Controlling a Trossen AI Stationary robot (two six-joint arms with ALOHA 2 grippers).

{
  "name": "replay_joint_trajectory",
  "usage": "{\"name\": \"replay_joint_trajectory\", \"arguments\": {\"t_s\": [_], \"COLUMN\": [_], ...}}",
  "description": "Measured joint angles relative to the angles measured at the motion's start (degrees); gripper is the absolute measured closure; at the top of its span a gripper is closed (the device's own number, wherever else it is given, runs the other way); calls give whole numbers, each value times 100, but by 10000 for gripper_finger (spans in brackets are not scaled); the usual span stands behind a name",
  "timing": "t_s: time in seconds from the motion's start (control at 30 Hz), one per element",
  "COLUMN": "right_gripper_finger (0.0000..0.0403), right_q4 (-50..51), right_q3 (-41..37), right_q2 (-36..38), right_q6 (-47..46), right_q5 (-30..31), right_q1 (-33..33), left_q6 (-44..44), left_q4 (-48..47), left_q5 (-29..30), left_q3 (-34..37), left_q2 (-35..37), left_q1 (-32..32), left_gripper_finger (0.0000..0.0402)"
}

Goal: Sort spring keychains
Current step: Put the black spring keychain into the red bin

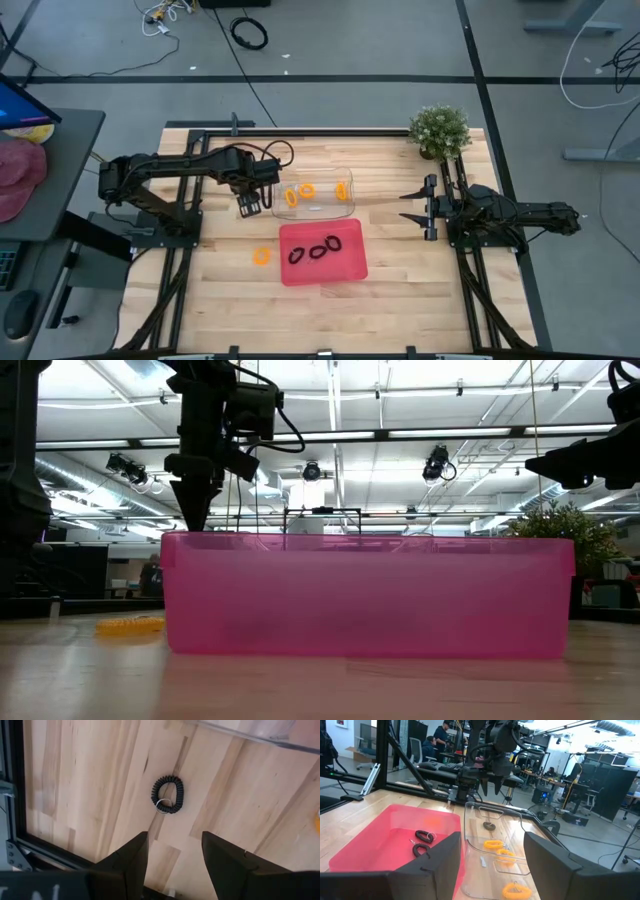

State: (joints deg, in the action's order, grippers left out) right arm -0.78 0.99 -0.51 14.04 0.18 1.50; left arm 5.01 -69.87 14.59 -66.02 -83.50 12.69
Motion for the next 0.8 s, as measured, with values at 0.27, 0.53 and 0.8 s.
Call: {"name": "replay_joint_trajectory", "arguments": {"t_s": [0.27,0.53,0.8], "right_gripper_finger": [181,181,181], "right_q4": [0,0,0], "right_q3": [0,0,0], "right_q2": [0,0,0], "right_q6": [0,0,0], "right_q5": [-1,-1,-1], "right_q1": [-1,-1,-1], "left_q6": [-37,-37,31], "left_q4": [29,27,88], "left_q5": [2,62,83], "left_q3": [0,0,0], "left_q2": [0,0,0], "left_q1": [0,0,0], "left_gripper_finger": [213,213,213]}}
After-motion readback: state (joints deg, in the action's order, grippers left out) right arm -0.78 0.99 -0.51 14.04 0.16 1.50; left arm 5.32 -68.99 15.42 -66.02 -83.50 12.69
